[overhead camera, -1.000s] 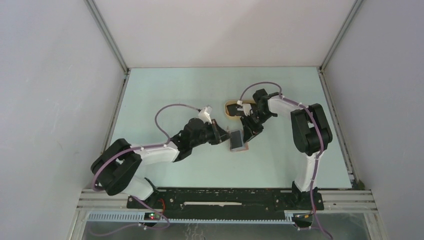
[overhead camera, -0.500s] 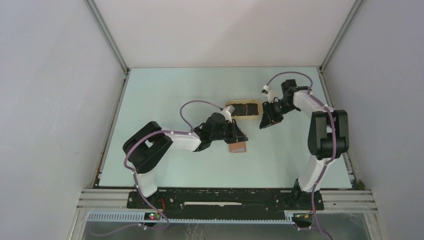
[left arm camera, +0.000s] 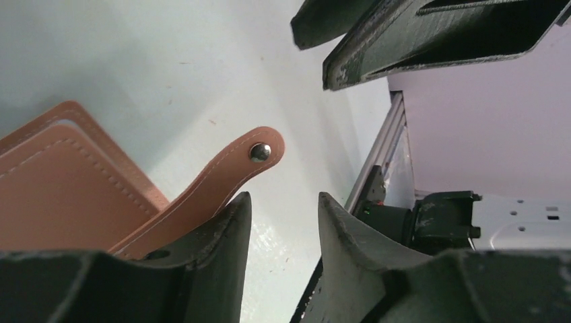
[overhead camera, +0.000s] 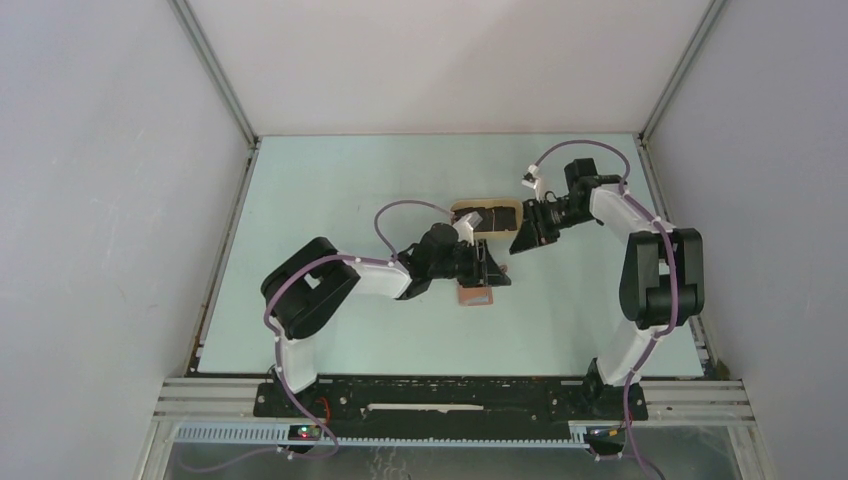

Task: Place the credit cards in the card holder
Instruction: Close the card holder at the center of the board.

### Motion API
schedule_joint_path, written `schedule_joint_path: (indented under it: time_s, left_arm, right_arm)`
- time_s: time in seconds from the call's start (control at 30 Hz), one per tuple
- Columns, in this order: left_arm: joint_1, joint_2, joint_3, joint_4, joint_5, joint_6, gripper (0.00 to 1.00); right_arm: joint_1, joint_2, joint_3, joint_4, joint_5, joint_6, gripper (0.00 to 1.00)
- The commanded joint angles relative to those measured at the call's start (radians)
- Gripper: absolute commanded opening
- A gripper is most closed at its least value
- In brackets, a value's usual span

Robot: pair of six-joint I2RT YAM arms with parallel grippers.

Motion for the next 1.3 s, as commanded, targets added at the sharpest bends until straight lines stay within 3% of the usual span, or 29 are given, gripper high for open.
schedule_joint_path:
  time_s: [0.0,0.13,0.4,0.6,0.8,1.07,1.27]
  left_arm:
    - [0.008,-0.029,0.016,0.103,0.076,-0.002,0.47]
    - [0.019,0.014,0.035,0.141,0.136,-0.017,0.45]
    - [0.024,0.117,0.035,0.462,0.293,-0.155,0.42]
    - [0.024,0.164,0.082,0.496,0.373,-0.17,0.38]
    - [0.023,0.182,0.068,0.498,0.376,-0.156,0.35]
    - [0.014,-0.058,-0.107,0.473,0.332,-0.057,0.36]
    - [0.014,-0.4,-0.244,0.162,0.233,0.16,0.44]
  right_arm:
    - [-0.005,-0.074,-0.029,0.056,-0.201,0.003,0.37]
    - [0.011,-0.09,-0.044,0.106,-0.237,0.048,0.37]
    - [0.026,-0.061,-0.053,0.158,-0.22,0.107,0.33]
    - [0.046,-0.075,-0.053,0.2,-0.199,0.154,0.33]
    - [0.141,-0.034,-0.034,0.317,-0.048,0.305,0.31]
    - [0.118,-0.035,-0.04,0.34,-0.053,0.368,0.24]
    - [0.113,-0.059,-0.042,0.322,-0.037,0.34,0.24]
